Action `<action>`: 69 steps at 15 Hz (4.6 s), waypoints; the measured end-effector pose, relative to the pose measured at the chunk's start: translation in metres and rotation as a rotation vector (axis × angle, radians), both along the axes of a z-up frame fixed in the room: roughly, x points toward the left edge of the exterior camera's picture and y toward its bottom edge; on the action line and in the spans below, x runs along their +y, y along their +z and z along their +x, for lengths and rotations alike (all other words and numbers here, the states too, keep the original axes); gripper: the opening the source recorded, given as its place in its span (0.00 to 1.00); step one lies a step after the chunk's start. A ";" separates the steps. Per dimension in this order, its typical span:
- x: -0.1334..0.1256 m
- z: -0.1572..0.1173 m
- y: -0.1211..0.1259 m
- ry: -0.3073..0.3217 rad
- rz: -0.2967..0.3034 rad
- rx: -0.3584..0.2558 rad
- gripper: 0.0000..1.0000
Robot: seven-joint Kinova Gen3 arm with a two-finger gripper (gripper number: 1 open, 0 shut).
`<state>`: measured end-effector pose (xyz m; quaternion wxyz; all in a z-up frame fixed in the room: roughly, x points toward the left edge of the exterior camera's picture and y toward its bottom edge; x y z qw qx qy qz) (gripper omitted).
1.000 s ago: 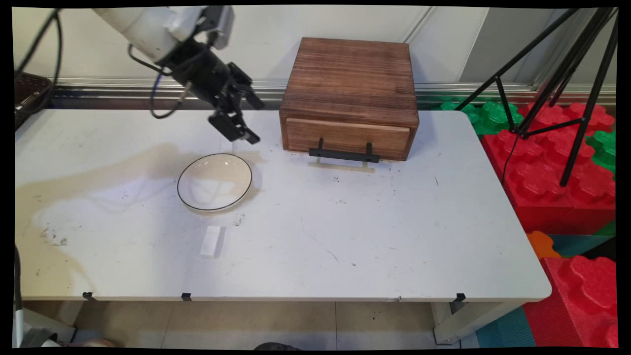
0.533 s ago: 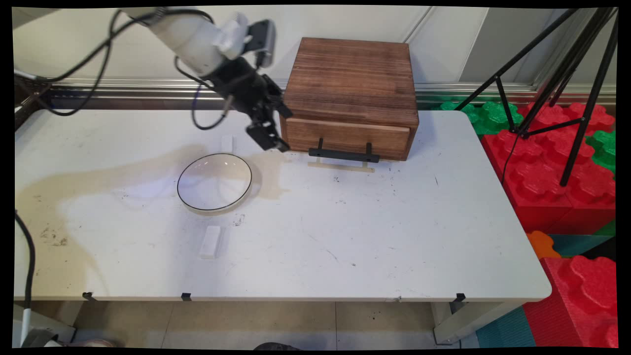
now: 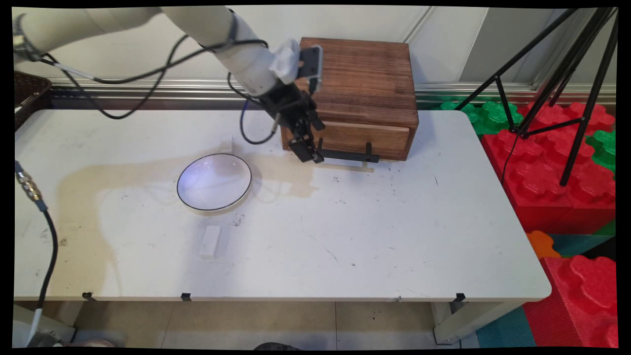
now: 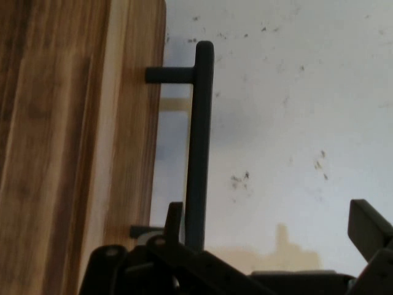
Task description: Open the drawer
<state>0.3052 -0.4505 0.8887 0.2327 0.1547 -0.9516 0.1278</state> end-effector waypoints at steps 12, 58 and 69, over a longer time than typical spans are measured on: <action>-0.045 -0.045 -0.063 -0.075 0.012 -0.057 1.00; 0.093 -0.105 -0.087 -0.225 0.079 -0.059 1.00; 0.126 -0.115 -0.083 -0.233 0.097 -0.045 1.00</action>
